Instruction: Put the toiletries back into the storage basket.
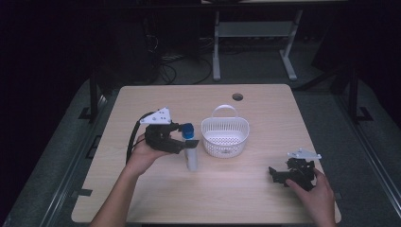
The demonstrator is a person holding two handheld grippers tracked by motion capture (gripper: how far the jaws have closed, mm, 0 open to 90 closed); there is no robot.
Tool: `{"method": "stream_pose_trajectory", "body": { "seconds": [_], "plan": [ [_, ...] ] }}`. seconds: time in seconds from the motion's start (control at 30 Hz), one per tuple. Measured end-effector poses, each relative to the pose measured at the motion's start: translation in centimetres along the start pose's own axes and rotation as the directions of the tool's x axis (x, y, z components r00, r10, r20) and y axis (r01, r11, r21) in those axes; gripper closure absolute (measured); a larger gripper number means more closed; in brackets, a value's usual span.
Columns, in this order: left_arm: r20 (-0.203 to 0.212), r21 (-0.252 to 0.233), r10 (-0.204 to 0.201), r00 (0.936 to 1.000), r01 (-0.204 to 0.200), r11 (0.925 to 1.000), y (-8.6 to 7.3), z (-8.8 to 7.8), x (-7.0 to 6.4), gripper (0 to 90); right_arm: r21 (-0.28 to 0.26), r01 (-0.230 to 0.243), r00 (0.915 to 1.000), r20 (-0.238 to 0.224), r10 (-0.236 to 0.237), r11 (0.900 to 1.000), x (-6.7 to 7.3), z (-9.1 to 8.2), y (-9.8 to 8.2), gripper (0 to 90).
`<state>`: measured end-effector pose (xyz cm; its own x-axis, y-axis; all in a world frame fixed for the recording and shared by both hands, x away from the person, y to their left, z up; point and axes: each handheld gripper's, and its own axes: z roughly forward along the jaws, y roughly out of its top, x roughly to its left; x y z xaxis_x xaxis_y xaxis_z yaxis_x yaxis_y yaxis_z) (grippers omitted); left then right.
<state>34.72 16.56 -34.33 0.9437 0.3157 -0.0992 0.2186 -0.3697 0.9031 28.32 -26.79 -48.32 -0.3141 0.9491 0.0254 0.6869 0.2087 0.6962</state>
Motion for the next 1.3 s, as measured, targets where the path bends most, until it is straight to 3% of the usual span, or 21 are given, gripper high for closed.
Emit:
{"method": "stream_pose_trajectory", "body": {
  "seconds": [0.4,1.3],
  "plan": [
    [-0.027,-0.023,0.033,0.9991,-0.034,0.9992,2.8,-0.2,0.4,36.5,0.0,0.0,1.0,0.0,0.0,1.0,0.0,0.0,0.0,0.0],
    [-0.052,-0.079,0.064,0.9966,-0.068,0.9946,7.3,-0.4,1.5,36.5,0.0,0.0,1.0,0.0,0.0,1.0,0.0,0.0,0.0,0.0]
  ]
}}
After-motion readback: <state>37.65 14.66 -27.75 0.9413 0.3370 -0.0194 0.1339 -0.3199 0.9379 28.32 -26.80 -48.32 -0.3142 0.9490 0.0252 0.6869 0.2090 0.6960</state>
